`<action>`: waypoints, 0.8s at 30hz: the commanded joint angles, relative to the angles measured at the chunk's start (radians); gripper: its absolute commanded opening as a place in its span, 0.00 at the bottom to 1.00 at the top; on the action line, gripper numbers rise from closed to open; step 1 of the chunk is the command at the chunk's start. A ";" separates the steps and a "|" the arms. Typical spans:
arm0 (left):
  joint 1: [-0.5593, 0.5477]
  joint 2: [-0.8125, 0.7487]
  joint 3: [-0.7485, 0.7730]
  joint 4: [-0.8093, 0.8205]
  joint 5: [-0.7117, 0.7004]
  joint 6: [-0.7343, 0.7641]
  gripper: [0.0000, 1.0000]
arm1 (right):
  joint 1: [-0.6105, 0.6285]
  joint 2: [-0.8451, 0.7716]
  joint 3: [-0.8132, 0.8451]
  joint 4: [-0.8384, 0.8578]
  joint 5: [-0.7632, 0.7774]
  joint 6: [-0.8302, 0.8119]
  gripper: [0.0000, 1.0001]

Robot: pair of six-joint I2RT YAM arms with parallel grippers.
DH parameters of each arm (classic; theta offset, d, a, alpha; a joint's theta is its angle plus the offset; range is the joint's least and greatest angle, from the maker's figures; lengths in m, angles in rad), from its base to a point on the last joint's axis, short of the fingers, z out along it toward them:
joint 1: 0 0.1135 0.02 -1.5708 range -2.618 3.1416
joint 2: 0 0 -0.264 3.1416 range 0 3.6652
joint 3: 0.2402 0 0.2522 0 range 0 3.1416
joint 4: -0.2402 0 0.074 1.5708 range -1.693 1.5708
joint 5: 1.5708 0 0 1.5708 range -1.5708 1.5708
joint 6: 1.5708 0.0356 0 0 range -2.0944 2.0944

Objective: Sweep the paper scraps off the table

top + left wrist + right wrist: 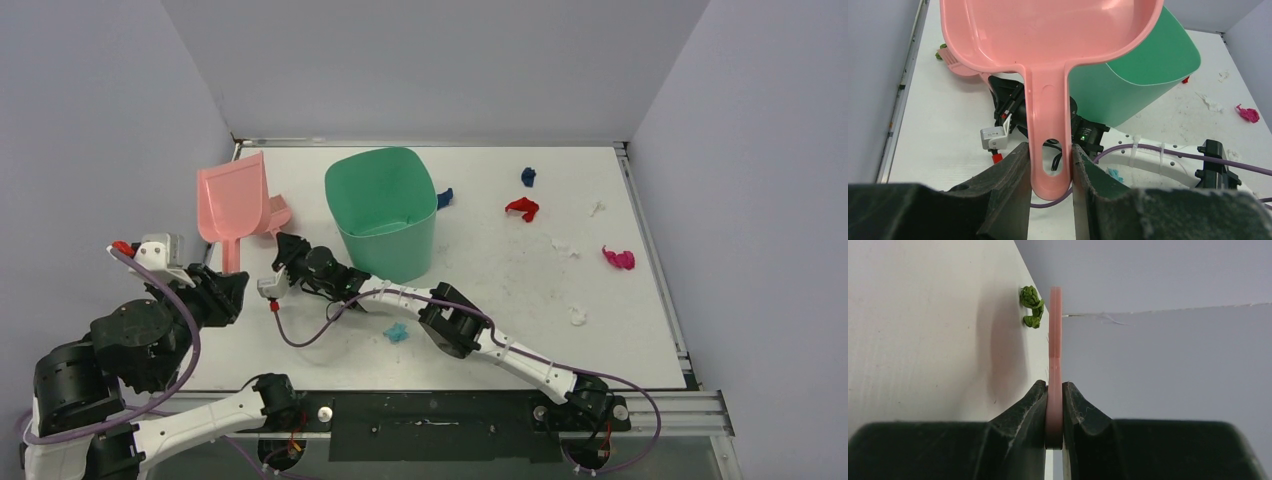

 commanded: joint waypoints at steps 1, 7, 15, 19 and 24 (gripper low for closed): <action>0.006 -0.017 -0.014 0.061 0.023 0.014 0.00 | -0.012 0.010 0.080 0.069 -0.092 0.006 0.05; 0.007 -0.025 -0.015 0.048 0.023 0.005 0.00 | -0.009 0.000 0.070 0.009 -0.109 0.044 0.05; 0.006 -0.024 -0.013 0.054 0.029 0.010 0.00 | -0.013 -0.005 0.067 -0.047 -0.120 0.023 0.05; 0.007 -0.028 -0.017 0.054 0.031 0.011 0.00 | -0.014 -0.014 0.055 -0.058 -0.122 0.021 0.05; 0.007 -0.040 -0.021 0.046 0.030 0.008 0.00 | -0.008 -0.036 0.023 -0.083 -0.111 0.025 0.05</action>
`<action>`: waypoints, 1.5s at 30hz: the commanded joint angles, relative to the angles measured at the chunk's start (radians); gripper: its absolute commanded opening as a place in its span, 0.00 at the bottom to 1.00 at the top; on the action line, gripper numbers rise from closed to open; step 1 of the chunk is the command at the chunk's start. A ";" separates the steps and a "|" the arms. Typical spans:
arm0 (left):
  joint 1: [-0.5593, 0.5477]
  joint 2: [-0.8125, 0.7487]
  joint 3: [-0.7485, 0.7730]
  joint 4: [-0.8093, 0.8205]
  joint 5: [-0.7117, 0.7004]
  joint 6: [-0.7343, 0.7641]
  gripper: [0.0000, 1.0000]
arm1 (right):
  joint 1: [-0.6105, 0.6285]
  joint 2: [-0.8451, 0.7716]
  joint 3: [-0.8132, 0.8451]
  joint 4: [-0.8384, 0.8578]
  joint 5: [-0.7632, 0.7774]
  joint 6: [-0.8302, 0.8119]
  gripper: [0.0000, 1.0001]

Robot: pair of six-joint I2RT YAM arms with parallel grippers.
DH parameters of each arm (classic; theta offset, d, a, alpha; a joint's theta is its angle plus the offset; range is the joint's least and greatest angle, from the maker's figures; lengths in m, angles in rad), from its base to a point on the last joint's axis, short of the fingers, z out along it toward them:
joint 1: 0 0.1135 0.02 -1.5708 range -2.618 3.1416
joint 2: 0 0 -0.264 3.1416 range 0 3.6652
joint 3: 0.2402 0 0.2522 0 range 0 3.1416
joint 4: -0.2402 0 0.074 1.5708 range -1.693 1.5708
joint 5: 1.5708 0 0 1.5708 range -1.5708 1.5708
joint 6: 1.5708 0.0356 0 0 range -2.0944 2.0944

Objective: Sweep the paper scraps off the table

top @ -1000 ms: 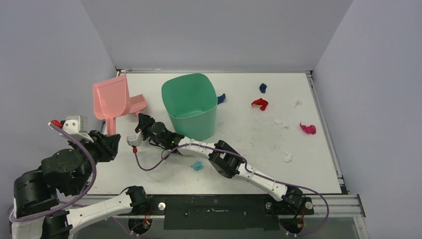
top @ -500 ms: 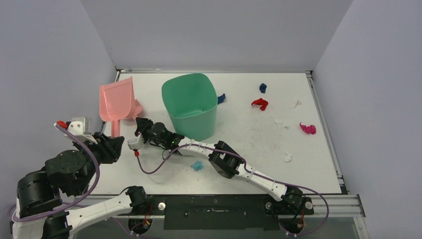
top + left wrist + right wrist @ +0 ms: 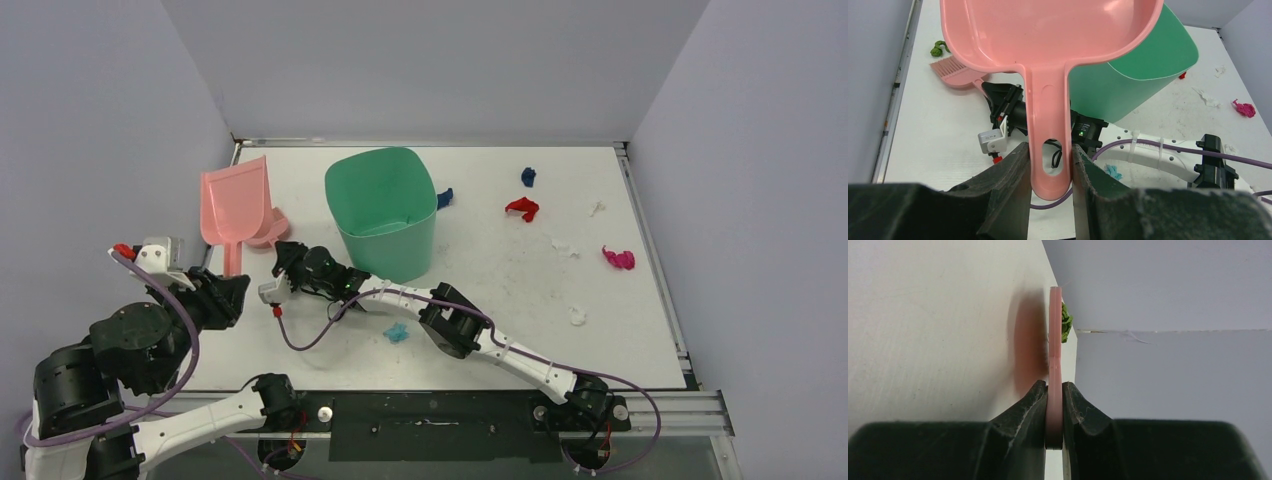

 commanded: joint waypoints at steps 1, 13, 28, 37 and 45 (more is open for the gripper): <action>0.006 -0.023 0.002 0.043 0.001 0.008 0.00 | -0.002 -0.055 -0.011 0.006 -0.012 0.016 0.05; 0.006 -0.034 0.037 -0.046 -0.053 0.003 0.00 | 0.051 -0.306 -0.187 -0.345 0.034 0.085 0.05; 0.007 -0.014 0.094 -0.123 -0.061 0.012 0.00 | 0.168 -0.756 -0.555 -1.119 0.011 0.149 0.05; 0.012 0.066 0.107 -0.072 0.002 0.032 0.00 | 0.208 -1.067 -0.872 -1.374 0.024 0.104 0.05; 0.017 0.097 0.099 -0.025 0.043 0.029 0.00 | 0.231 -1.349 -1.150 -1.460 0.079 0.129 0.05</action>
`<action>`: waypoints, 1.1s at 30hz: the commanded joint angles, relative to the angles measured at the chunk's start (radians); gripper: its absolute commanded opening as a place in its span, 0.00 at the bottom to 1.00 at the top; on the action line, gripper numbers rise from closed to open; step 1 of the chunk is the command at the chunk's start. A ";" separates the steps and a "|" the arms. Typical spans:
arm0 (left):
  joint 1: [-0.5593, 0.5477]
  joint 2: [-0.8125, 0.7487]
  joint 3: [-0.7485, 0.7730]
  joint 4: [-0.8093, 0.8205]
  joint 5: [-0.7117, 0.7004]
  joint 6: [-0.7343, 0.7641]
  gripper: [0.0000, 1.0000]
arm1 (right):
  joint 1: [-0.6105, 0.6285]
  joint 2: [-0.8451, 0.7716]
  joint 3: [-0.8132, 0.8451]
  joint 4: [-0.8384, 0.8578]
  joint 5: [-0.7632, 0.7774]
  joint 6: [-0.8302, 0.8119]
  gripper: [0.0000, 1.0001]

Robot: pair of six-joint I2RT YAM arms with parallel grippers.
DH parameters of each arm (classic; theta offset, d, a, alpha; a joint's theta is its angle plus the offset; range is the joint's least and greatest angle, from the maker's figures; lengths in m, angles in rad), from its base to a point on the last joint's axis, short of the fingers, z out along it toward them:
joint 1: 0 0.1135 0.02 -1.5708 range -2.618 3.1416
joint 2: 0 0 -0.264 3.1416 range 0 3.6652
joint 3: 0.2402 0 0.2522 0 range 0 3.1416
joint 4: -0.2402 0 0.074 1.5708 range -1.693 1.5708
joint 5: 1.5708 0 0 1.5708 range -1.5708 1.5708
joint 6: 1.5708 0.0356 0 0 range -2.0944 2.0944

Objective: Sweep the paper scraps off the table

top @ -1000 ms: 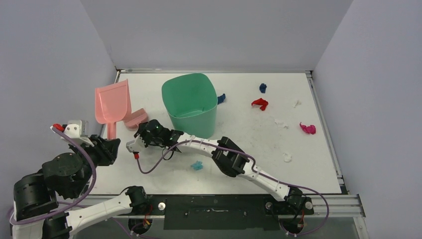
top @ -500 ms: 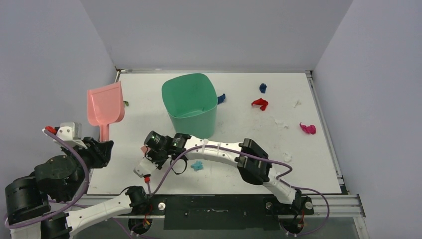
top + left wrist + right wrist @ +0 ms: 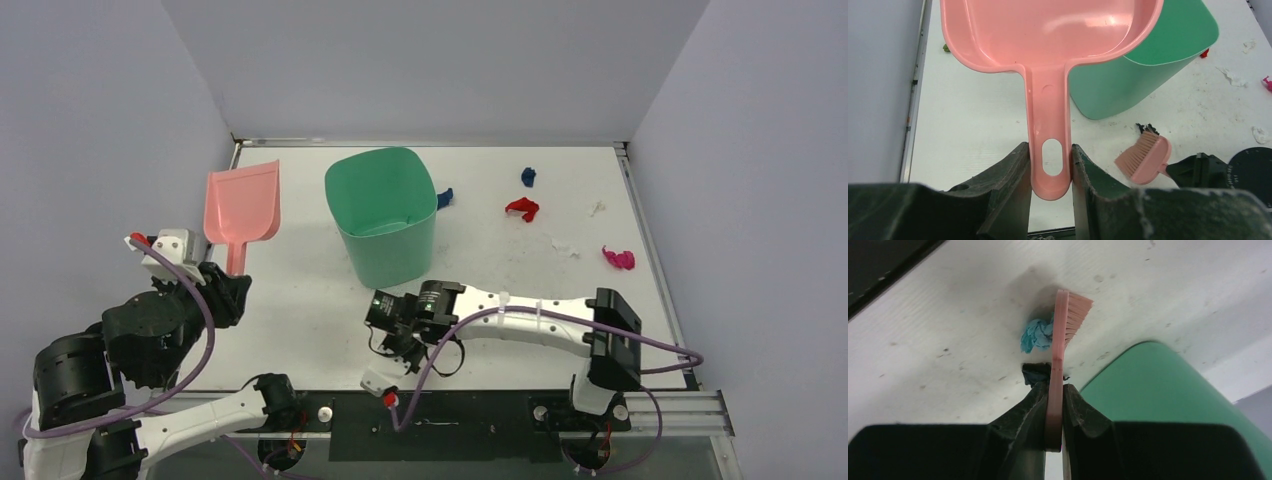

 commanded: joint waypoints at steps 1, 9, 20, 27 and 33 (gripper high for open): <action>0.007 0.020 0.018 0.075 0.039 0.006 0.00 | 0.011 -0.160 -0.126 -0.145 0.033 0.036 0.05; 0.010 0.085 0.007 0.078 0.186 0.036 0.00 | -0.127 -0.428 -0.330 -0.176 0.132 0.034 0.05; 0.012 0.139 0.005 0.262 0.284 0.183 0.00 | -0.271 -0.413 0.187 -0.252 -0.049 0.453 0.05; 0.011 0.270 0.117 0.207 0.304 0.246 0.00 | -0.491 -0.516 0.029 -0.381 -0.286 0.515 0.05; 0.012 0.291 0.104 0.237 0.302 0.256 0.00 | -0.620 -0.452 0.031 -0.388 -0.606 0.630 0.05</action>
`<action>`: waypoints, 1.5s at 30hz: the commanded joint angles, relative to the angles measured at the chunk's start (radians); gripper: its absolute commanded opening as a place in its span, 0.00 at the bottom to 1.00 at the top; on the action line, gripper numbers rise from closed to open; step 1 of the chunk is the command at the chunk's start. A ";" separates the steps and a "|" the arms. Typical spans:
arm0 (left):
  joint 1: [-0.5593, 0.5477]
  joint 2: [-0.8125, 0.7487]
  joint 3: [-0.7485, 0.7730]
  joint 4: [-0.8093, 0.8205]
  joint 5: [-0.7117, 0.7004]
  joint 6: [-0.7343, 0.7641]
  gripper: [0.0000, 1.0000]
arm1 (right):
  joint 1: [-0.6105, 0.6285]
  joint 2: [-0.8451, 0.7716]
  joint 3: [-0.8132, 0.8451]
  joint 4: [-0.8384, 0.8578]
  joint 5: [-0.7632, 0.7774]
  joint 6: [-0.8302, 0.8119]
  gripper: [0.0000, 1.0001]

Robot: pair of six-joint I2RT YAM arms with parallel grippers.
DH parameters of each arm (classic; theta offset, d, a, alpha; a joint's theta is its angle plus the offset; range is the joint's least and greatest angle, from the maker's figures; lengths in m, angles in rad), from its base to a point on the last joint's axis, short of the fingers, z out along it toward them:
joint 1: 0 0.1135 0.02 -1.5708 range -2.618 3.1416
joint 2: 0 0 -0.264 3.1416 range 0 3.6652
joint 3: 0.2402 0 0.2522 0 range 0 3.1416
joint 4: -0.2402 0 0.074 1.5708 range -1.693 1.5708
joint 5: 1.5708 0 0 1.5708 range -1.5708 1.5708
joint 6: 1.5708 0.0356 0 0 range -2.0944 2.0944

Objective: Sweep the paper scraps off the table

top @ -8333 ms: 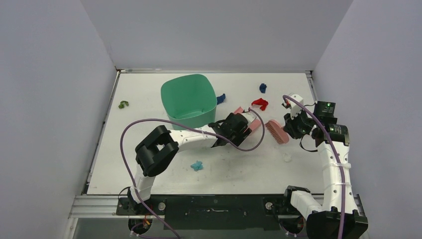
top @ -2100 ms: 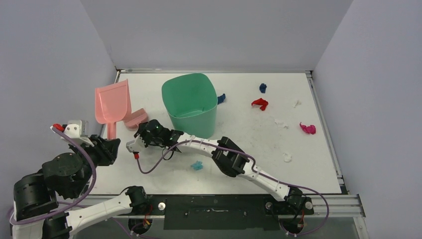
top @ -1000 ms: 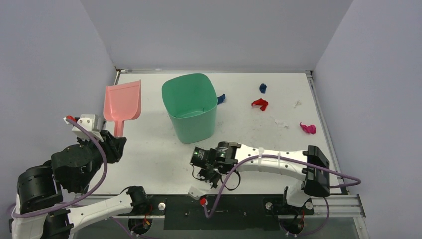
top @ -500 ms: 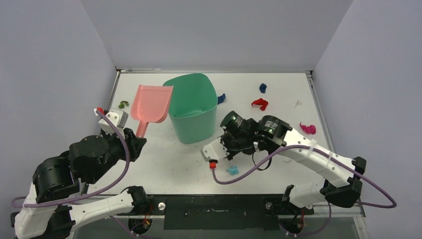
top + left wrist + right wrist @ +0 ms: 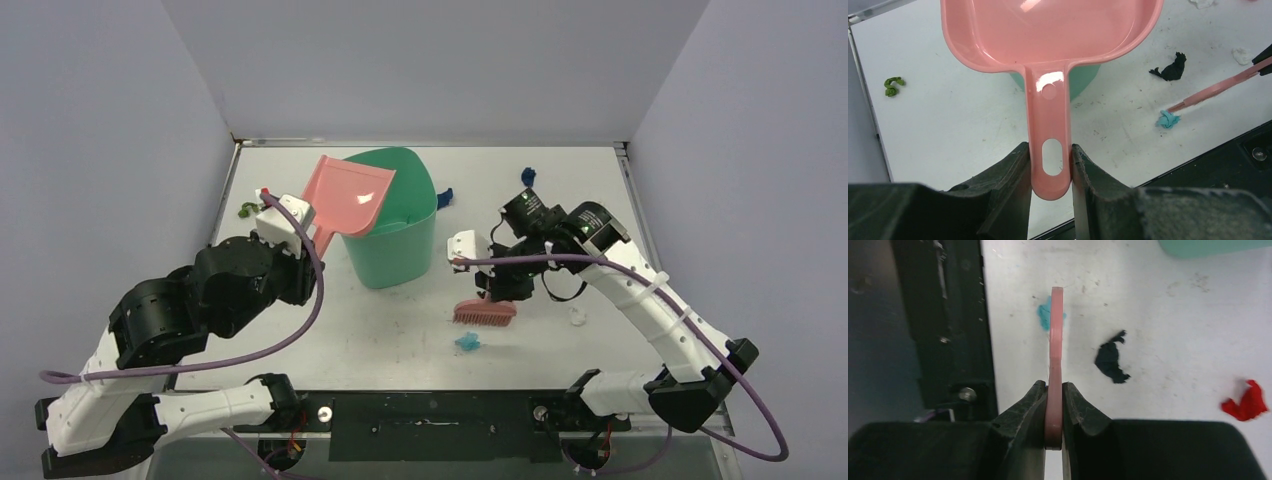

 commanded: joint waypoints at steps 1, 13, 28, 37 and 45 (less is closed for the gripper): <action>0.005 -0.002 0.023 0.080 0.016 0.019 0.00 | -0.057 0.047 -0.002 -0.014 -0.317 0.119 0.05; 0.003 -0.013 -0.038 0.072 0.155 0.079 0.00 | -0.400 0.333 -0.163 -0.018 -0.484 -0.015 0.05; -0.100 0.067 -0.060 -0.026 0.368 0.205 0.00 | -0.689 0.439 -0.016 0.102 -0.426 -0.065 0.05; -0.364 0.152 0.041 -0.073 0.230 0.180 0.00 | -0.686 0.335 0.224 0.149 -0.520 0.080 0.05; -0.425 0.245 -0.017 -0.128 0.186 0.152 0.00 | -0.611 0.237 -0.151 1.338 -0.284 0.907 0.05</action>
